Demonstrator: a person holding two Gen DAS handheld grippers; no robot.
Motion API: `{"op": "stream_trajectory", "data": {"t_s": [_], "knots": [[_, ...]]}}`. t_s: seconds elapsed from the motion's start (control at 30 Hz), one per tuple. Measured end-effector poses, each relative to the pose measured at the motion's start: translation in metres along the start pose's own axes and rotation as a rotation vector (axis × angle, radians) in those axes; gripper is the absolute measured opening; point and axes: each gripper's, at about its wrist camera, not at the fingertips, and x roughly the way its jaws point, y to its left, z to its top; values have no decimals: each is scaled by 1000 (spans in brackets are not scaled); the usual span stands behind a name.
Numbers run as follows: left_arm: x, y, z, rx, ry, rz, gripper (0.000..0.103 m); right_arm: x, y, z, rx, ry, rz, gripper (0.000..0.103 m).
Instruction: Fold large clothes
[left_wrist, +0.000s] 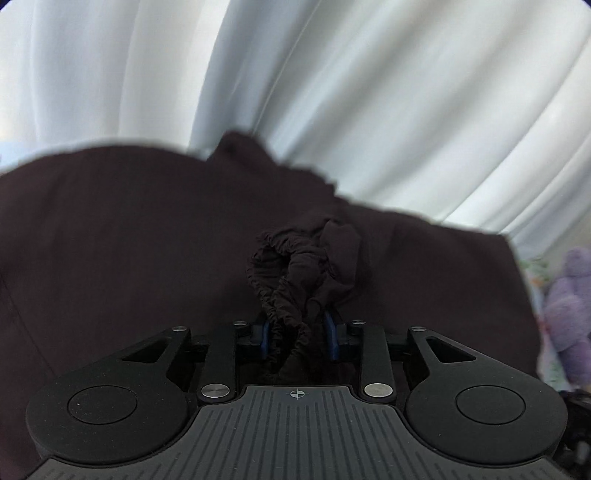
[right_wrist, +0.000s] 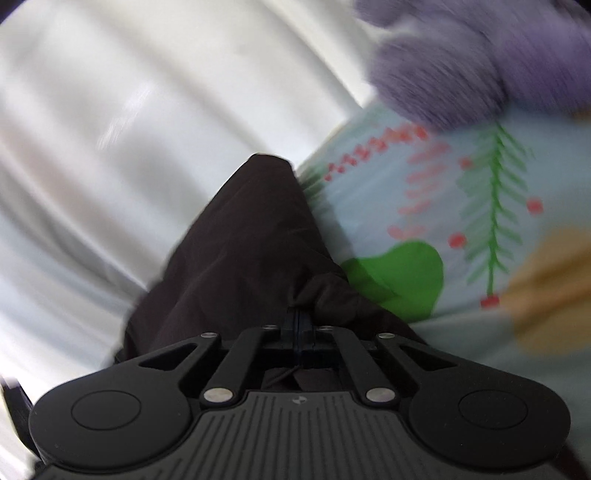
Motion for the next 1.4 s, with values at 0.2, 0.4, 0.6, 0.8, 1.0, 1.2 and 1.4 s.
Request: {"op": "stream_trajectory", "data": {"t_s": [0.2,0.4,0.6,0.8,1.0,1.2,1.4], "knots": [[2,-5,-8,78,-28,68,54,8,-2,3,-5,11,-7,0],[-19,-10,-6,51,-53,91,57,4,26,2,-154,-7,-79,3],[-22,2,-12,-21,-41,95,73,13,55,1,-327,14,-197,4],[-113,85,-30,-338,-116,-34,96,-2,129,-23,-538,-75,-70,15],[-218,206,-64,-602,-288,173,97,45,218,-86,-660,142,172,32],[-259,306,-96,-775,-353,376,97,97,315,-158,-788,235,331,23],[-266,372,-111,-897,-364,404,97,136,387,-208,-851,246,359,7]]}}
